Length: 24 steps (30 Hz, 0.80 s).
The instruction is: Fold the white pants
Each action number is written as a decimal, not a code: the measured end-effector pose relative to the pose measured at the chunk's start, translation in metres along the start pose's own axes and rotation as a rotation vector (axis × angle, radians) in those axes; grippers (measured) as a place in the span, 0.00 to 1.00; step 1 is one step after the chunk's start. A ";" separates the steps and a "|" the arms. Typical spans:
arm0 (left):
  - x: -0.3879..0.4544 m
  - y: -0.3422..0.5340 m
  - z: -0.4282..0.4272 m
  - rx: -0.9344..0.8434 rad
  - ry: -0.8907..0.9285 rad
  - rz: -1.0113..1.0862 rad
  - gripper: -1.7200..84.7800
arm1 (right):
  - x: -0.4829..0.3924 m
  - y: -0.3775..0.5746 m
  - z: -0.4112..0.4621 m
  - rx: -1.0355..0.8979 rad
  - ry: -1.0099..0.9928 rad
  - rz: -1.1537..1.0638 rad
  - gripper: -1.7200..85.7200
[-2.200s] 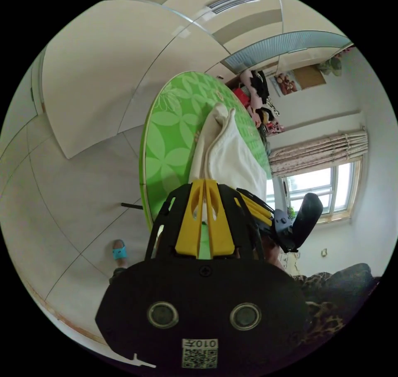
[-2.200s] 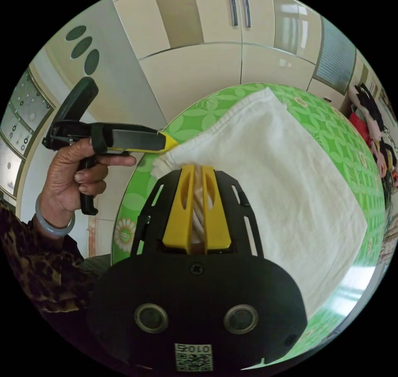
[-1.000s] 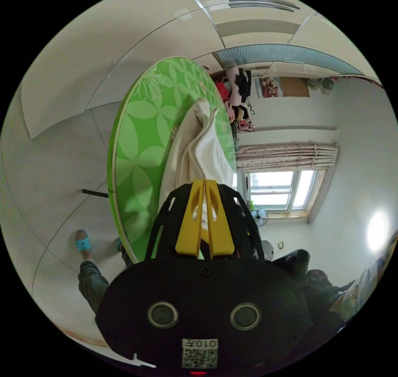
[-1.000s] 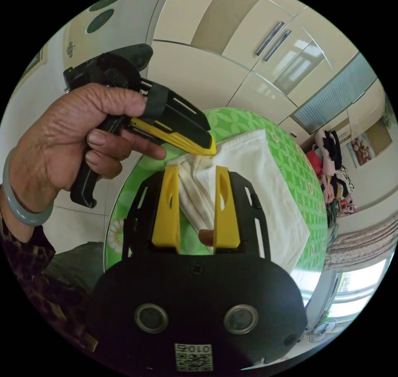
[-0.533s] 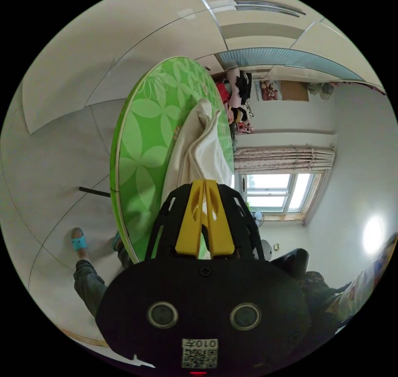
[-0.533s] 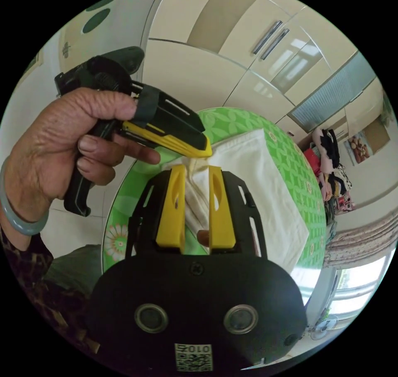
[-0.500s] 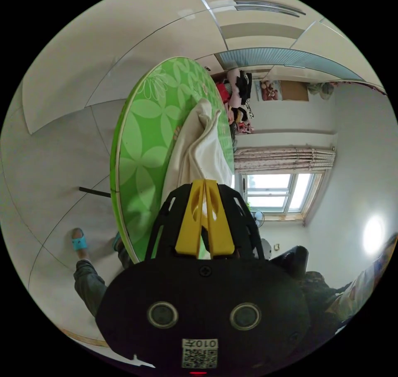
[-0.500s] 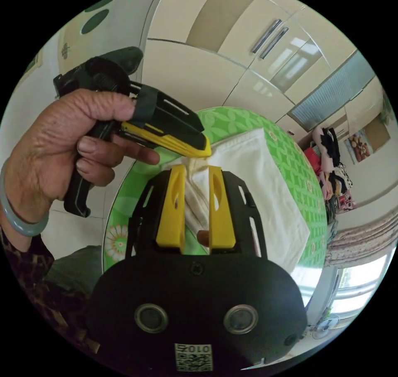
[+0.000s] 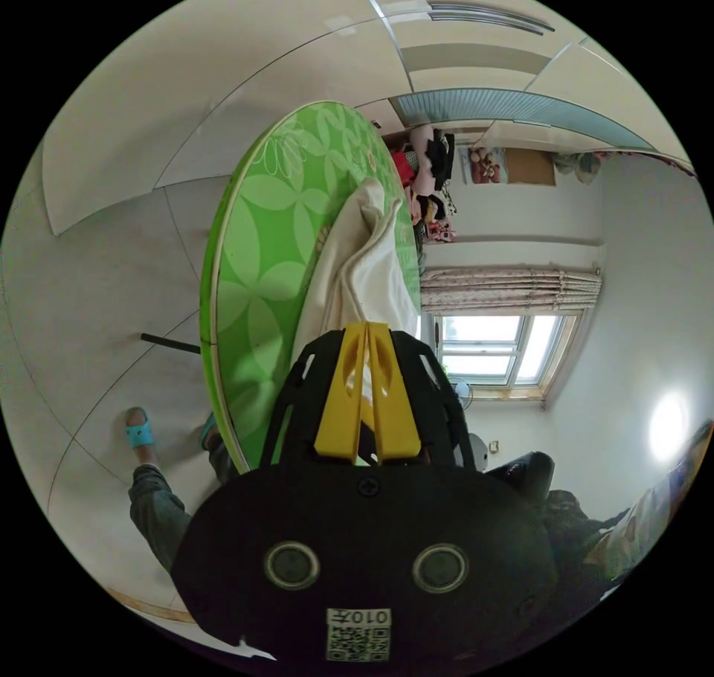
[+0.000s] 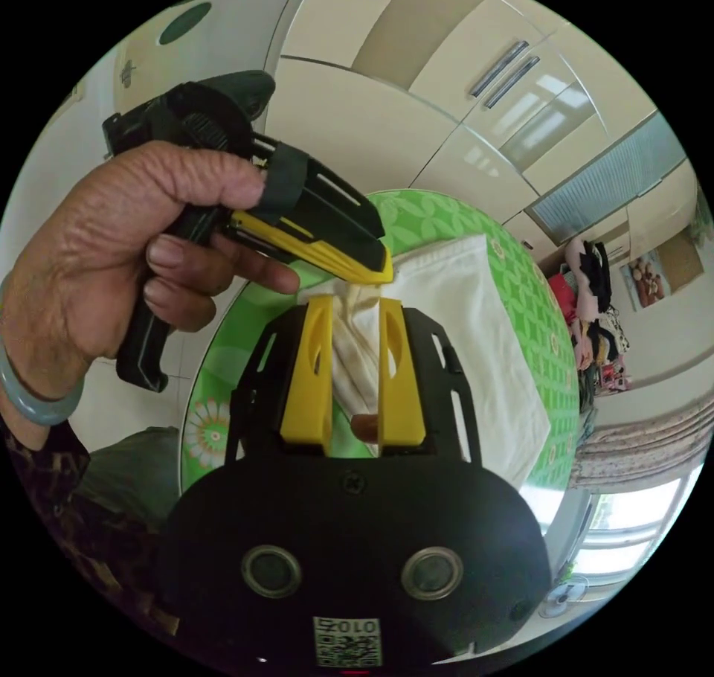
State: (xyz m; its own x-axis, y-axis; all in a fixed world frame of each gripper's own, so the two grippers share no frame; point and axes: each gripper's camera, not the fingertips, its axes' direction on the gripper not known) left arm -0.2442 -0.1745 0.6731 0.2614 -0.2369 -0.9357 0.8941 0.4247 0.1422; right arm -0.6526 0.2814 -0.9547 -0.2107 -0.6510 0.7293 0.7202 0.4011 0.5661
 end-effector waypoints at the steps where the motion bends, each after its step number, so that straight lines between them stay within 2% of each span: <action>1: -0.001 -0.001 0.000 0.004 0.003 -0.002 0.02 | 0.002 0.001 0.000 0.006 0.023 -0.014 0.12; 8: 0.003 -0.002 -0.009 0.051 0.026 0.012 0.02 | 0.052 0.009 -0.025 0.050 0.003 0.071 0.09; 16: 0.006 0.006 -0.024 0.118 0.029 0.026 0.02 | 0.160 0.032 -0.048 0.159 -0.451 0.293 0.09; 20: -0.004 0.013 -0.025 0.146 0.022 -0.011 0.02 | 0.165 0.030 -0.029 0.076 -0.406 0.218 0.09; 22: -0.004 0.013 -0.020 0.139 0.034 -0.014 0.02 | 0.158 0.029 -0.011 -0.036 -0.327 0.117 0.10; 24: 0.002 0.013 -0.013 0.128 0.040 0.004 0.02 | 0.170 0.035 -0.026 0.040 -0.303 0.132 0.10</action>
State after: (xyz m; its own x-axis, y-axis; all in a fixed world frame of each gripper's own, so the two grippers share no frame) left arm -0.2372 -0.1579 0.6691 0.2527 -0.1990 -0.9469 0.9327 0.3105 0.1836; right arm -0.6460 0.1681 -0.8205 -0.3090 -0.3731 0.8748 0.7287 0.4982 0.4699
